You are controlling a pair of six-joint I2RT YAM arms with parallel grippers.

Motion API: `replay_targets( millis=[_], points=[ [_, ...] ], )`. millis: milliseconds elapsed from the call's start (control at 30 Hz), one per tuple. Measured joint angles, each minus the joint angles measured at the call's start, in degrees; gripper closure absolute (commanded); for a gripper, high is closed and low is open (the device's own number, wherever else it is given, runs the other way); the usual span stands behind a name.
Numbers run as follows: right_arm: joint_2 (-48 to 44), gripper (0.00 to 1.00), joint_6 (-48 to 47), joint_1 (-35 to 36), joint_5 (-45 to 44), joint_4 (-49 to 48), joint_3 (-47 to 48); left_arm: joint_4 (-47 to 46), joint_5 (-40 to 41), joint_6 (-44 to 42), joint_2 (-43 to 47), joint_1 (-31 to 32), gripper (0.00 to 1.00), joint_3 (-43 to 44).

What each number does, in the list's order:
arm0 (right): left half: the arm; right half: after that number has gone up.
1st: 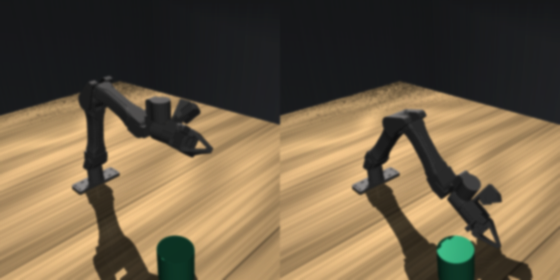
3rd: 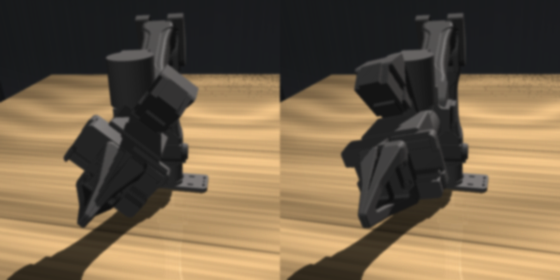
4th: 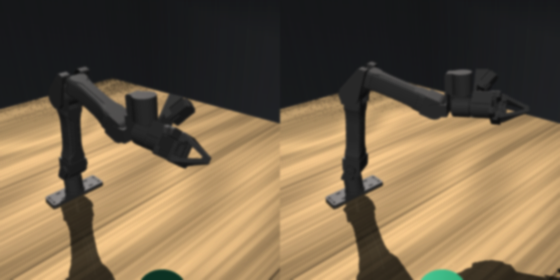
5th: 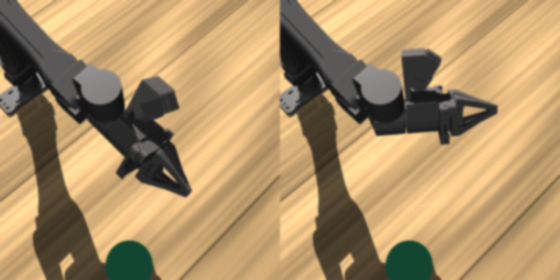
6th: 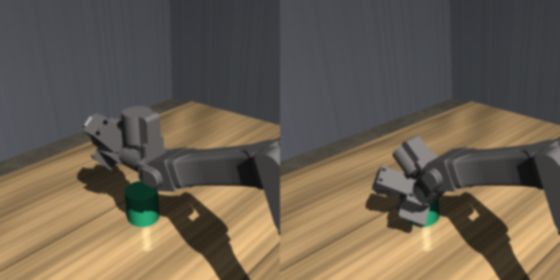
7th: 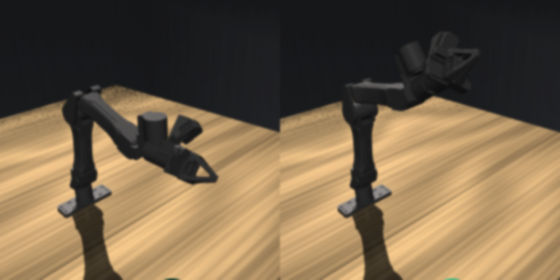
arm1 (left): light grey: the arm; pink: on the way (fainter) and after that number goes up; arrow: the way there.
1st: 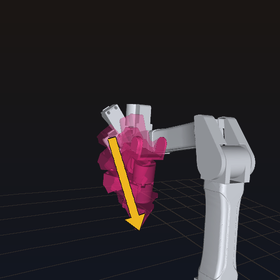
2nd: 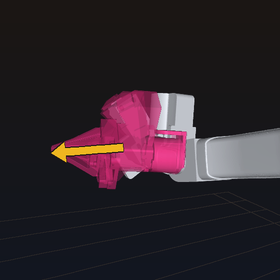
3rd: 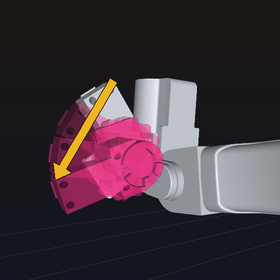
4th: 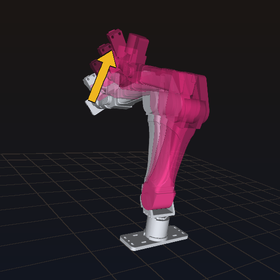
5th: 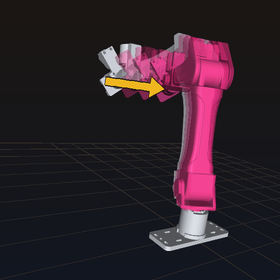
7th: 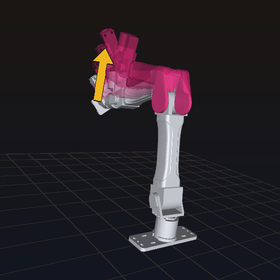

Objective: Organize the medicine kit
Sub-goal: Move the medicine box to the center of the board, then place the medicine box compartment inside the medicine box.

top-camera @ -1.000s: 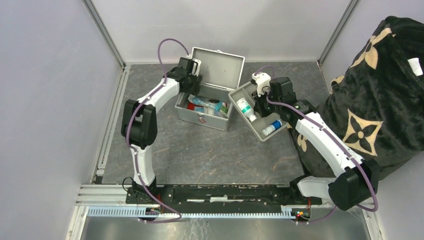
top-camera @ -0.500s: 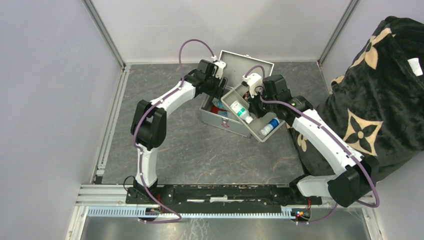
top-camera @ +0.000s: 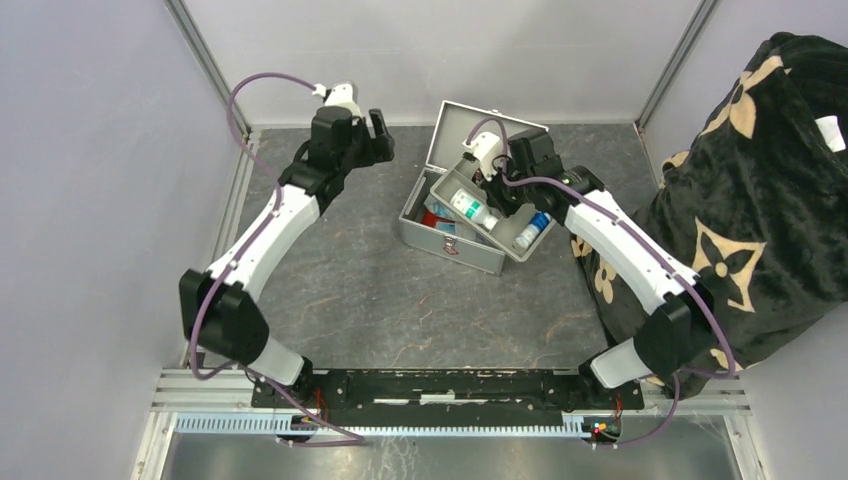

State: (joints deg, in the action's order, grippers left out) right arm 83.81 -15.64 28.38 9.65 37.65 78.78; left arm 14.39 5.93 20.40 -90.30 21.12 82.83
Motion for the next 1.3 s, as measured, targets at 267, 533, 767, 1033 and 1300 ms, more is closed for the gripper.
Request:
replay_targets(
  millis=[267, 533, 767, 1033, 1300],
  points=[
    [14.36, 1.0, -10.54, 0.02, 2.75, 6.45, 16.96, 3.87, 8.41, 3.41, 12.52, 0.5, 0.14, -14.86],
    [22.84, 1.0, -17.35, 1.11, 5.55, 11.56, 26.53, 7.04, 15.98, 4.33, 20.65, 0.5, 0.12, -23.28],
    [25.51, 1.0, -18.14, 2.75, 4.98, 12.81, 26.53, 6.95, 21.14, 4.28, 21.88, 0.5, 0.1, -23.58],
    [27.06, 1.0, -18.14, 2.82, 1.75, 12.57, 26.29, 6.97, 22.67, 4.28, 21.9, 0.5, 0.03, -25.18],
    [27.82, 1.0, -18.14, 2.71, 1.81, 11.1, 25.03, 6.93, 23.26, 4.28, 21.9, 0.5, 0.02, -25.18]
  ],
)
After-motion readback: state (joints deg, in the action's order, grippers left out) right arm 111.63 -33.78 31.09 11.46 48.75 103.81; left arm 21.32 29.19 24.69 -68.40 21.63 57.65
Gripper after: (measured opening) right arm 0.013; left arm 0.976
